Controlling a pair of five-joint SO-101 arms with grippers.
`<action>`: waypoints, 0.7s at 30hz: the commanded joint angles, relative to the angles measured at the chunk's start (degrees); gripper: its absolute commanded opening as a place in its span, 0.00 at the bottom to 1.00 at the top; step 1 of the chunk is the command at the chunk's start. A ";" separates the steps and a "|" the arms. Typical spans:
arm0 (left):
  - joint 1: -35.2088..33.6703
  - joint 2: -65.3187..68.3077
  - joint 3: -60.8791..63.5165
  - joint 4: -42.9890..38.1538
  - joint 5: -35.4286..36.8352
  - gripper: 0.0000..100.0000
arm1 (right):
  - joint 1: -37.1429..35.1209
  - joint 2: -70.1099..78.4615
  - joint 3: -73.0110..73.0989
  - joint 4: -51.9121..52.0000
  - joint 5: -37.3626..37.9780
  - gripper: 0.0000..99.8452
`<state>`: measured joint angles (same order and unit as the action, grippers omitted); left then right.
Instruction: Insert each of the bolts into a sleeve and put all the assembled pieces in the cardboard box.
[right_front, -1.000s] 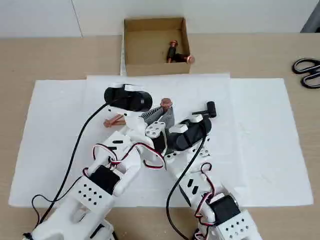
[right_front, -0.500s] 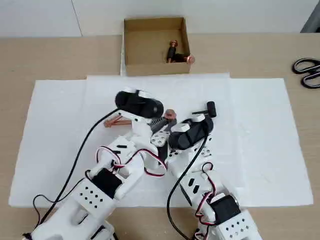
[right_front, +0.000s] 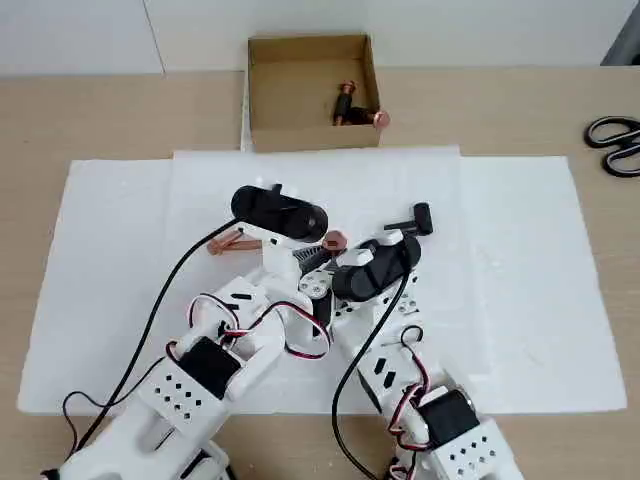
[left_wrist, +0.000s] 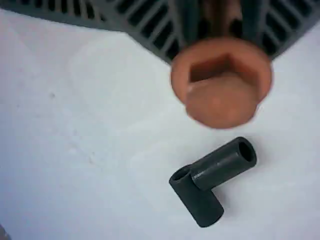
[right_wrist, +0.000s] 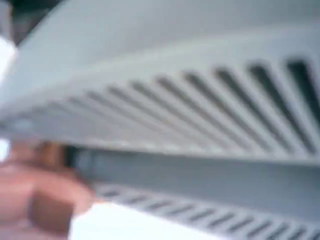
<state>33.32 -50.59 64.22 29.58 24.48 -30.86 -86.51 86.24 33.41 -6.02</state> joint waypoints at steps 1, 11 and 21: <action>0.00 -0.18 0.31 1.32 -0.53 0.00 | 0.48 -1.01 -1.14 -1.01 -0.18 0.00; 0.26 -0.18 -0.04 2.46 -0.53 0.00 | 0.40 -1.01 -1.05 -1.01 -0.18 0.00; 0.18 0.26 0.31 2.46 -0.53 0.00 | 0.13 -1.01 -1.05 -1.01 -0.18 0.00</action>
<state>33.41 -50.59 64.04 30.90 24.48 -30.86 -86.51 86.33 33.41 -6.02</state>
